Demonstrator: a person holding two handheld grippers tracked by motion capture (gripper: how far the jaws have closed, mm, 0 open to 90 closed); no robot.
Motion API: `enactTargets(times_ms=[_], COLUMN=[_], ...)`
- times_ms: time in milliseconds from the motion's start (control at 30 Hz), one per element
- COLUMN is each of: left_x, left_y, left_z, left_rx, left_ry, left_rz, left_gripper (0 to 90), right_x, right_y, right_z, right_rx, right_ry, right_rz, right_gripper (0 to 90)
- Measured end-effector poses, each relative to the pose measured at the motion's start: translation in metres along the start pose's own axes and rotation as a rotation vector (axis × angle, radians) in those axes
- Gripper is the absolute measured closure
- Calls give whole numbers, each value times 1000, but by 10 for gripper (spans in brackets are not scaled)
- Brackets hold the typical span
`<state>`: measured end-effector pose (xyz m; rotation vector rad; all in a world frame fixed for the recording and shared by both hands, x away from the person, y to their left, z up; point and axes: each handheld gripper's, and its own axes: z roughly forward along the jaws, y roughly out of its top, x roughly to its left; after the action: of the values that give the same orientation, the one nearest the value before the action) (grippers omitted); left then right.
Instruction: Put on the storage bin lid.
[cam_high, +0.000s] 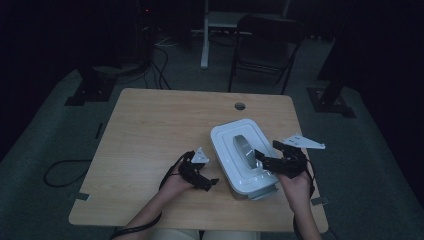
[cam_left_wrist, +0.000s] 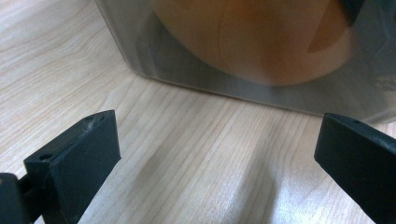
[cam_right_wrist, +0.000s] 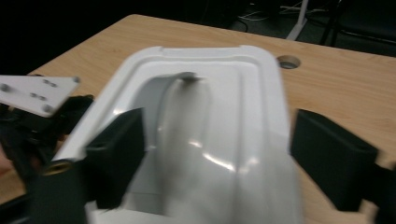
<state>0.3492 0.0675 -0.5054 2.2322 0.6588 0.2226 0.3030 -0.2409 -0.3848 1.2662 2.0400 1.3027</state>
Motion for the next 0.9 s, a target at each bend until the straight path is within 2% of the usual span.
enactTargets(times_ms=[67,167,267,467,633,700,900], left_x=[0,0,-1,-2,-1,0,0], left_y=[1,3,4,5,5,7,11], left_z=[0,0,0,2,2,2,2], left_rx=[-5,-2,-12,-16,-17,-18,-24], left_ry=[-1,-1,-1,-4,1,1,0], left_rz=[-2,3,-8,-6,-12,-12,-10], left_gripper=[8,8,8,8,8,8,8], right_x=[-10,-24,-43,-73,-96,-101,-111], right_y=[0,1,-2,-14,-35,-43,-70], right_z=[-2,-3,-2,6,16,22,42], right_rx=[-23,-36,-63,-48,-37,-18,56], right_ry=[-21,-96,-107,-202,-222,-238,-231], right_rz=[26,2,11,14,66,75,101], right_gripper=[149,136,132,131,132,131,131])
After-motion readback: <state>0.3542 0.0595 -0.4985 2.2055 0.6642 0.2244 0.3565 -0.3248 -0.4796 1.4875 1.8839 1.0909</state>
